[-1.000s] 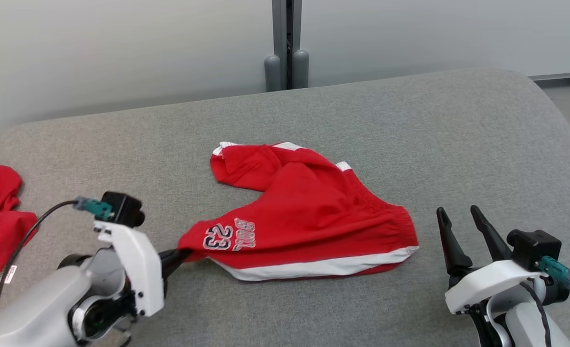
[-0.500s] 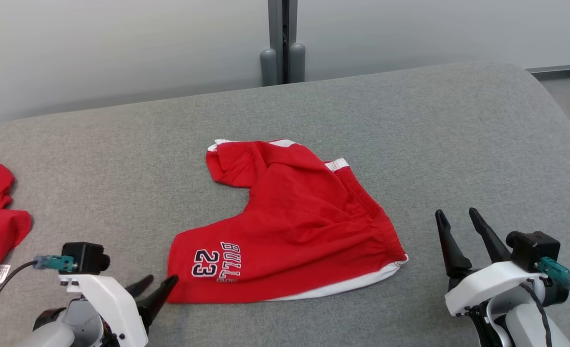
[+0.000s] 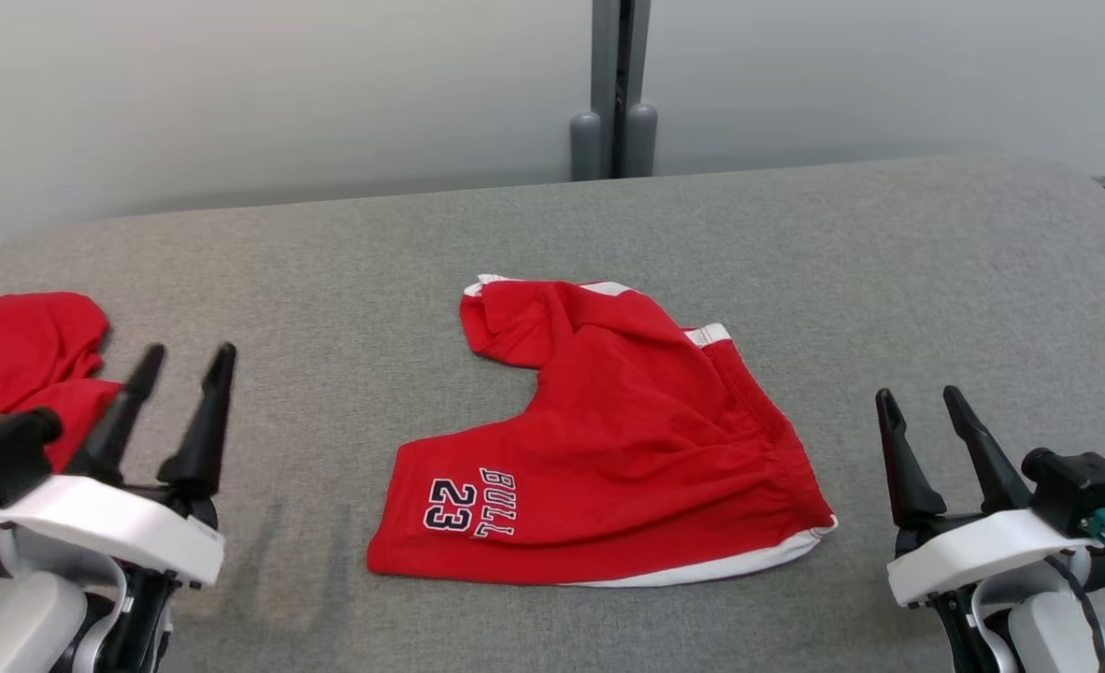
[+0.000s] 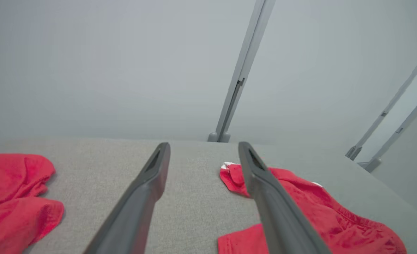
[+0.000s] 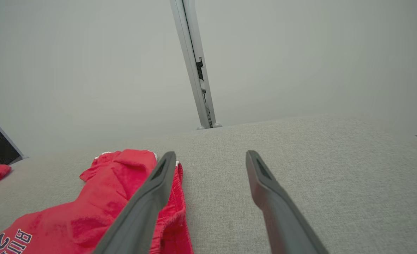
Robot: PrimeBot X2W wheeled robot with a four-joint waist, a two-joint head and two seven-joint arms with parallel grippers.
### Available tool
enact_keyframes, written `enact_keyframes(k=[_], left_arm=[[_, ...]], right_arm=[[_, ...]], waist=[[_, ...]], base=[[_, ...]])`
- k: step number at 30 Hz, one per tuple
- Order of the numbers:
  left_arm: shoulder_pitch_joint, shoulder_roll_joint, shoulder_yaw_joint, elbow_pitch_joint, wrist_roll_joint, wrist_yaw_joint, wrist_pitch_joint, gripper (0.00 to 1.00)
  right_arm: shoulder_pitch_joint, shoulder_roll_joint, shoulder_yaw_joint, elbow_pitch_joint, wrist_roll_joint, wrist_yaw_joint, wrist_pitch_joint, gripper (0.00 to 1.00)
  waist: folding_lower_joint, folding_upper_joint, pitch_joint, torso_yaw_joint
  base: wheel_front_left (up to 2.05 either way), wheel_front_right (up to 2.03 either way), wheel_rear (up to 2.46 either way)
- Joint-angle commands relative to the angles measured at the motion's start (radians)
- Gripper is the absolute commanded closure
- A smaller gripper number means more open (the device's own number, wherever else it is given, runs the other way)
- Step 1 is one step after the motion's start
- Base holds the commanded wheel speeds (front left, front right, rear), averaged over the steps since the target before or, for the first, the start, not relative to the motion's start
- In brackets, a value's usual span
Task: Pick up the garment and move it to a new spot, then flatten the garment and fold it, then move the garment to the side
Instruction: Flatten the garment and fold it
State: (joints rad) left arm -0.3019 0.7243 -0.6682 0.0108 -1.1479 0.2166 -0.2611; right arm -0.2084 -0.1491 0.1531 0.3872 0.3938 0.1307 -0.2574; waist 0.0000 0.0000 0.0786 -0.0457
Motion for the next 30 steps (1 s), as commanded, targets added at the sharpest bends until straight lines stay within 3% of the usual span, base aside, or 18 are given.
enact_keyframes(k=[1,3,4,5,10,14,20,30], left_arm=[[0.061,-0.042,0.083,-0.009,0.094,0.02,-0.002,0.0],[0.083,-0.067,0.128,-0.016,0.146,0.025,-0.002,0.0],[0.122,-0.122,0.215,-0.032,0.251,0.019,-0.003,0.0],[0.122,-0.122,0.215,-0.032,0.251,0.019,-0.003,0.0],[0.245,-0.266,0.385,-0.031,0.469,-0.006,-0.003,0.0],[0.303,-0.361,0.471,-0.019,0.573,-0.057,-0.003,0.0],[0.345,-0.455,0.54,0.018,0.706,-0.14,-0.003,0.0],[0.372,-0.585,0.667,0.055,0.849,-0.217,-0.003,0.0]], right_arm=[[0.021,0.001,-0.017,-0.035,-0.012,0.0,-0.008,0.0],[0.026,0.005,-0.028,-0.058,-0.017,0.0,-0.009,0.0],[0.045,0.015,-0.047,-0.111,-0.032,0.0,-0.008,0.0],[0.045,0.015,-0.047,-0.111,-0.032,0.0,-0.008,0.0],[0.097,0.045,-0.106,-0.252,-0.082,0.0,-0.009,0.0],[0.134,0.058,-0.117,-0.313,-0.1,0.0,-0.009,0.0],[0.192,0.048,-0.095,-0.284,-0.129,0.0,-0.009,0.0],[0.172,0.045,-0.064,-0.245,-0.156,0.0,-0.009,0.0]], waist=[[0.0,0.0,-0.014,0.016],[0.0,0.0,-0.018,0.02],[0.0,0.0,-0.024,0.026],[0.0,0.0,-0.024,0.026],[0.0,0.0,-0.037,0.034],[0.0,0.0,-0.048,0.037],[0.0,0.0,-0.064,0.04],[0.0,0.0,-0.074,0.02]], base=[[0.0,0.0,0.0],[0.0,0.0,0.0],[0.0,0.0,0.0],[0.0,0.0,0.0],[0.0,0.0,0.0],[0.0,0.0,0.0],[0.0,0.0,0.0],[0.0,0.0,0.0]])
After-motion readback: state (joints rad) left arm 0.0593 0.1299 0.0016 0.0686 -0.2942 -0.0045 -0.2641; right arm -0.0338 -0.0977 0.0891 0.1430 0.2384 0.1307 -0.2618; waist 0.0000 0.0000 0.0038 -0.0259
